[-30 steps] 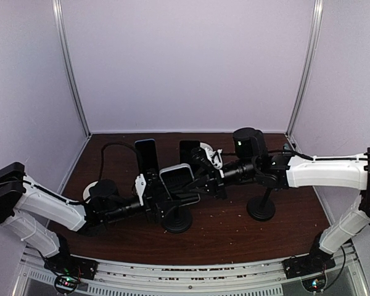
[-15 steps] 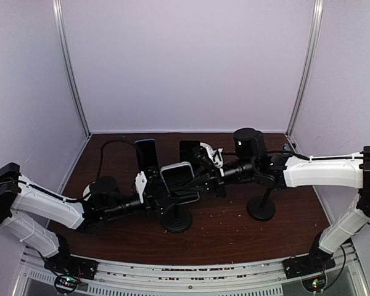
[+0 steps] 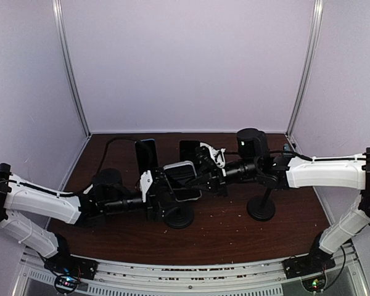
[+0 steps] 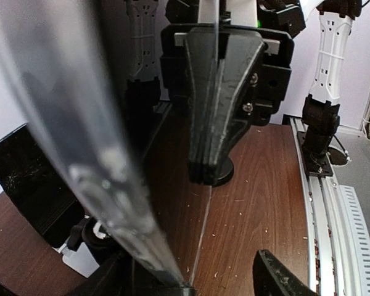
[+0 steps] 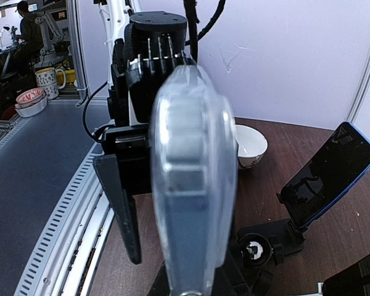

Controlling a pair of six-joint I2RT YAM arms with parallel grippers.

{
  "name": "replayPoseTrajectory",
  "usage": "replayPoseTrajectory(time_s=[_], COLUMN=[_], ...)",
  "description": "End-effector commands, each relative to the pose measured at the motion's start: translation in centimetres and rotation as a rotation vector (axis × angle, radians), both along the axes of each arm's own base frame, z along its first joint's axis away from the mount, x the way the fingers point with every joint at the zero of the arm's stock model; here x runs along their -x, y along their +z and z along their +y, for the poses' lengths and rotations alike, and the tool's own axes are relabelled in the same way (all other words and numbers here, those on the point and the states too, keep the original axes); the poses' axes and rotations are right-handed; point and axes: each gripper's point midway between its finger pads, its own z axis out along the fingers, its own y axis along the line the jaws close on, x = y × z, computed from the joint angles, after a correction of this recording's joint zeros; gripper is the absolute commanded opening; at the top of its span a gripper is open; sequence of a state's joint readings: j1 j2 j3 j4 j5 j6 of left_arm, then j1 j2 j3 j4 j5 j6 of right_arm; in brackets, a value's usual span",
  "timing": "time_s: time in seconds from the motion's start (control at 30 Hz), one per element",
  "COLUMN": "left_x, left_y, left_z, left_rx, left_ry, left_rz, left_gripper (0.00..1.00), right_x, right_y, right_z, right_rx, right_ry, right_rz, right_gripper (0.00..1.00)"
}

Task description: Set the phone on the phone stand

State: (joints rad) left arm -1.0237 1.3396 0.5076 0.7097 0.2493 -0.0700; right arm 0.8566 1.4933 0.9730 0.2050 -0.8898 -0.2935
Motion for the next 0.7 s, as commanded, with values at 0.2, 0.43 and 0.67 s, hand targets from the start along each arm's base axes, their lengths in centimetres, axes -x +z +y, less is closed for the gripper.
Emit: replayPoseTrajectory(time_s=[0.2,0.43,0.67], left_x=[2.0,2.0,1.4], left_y=[9.1,8.5,10.1], left_z=[0.1,-1.4,-1.3], left_rx=[0.118,0.076,0.098], left_ry=[-0.106,-0.160,-0.119], left_rz=[-0.255,-0.219,-0.206], left_gripper=[0.82,0.34,0.00], right_x=[0.1,-0.4,-2.1], right_y=[-0.2,-0.4,-0.4], right_z=[0.7,0.7,-0.7], right_rx=[-0.007,0.005,0.004], right_ry=[0.021,-0.001,-0.175], right_rz=[-0.031,-0.035,-0.031], right_gripper=[0.00,0.00,0.29])
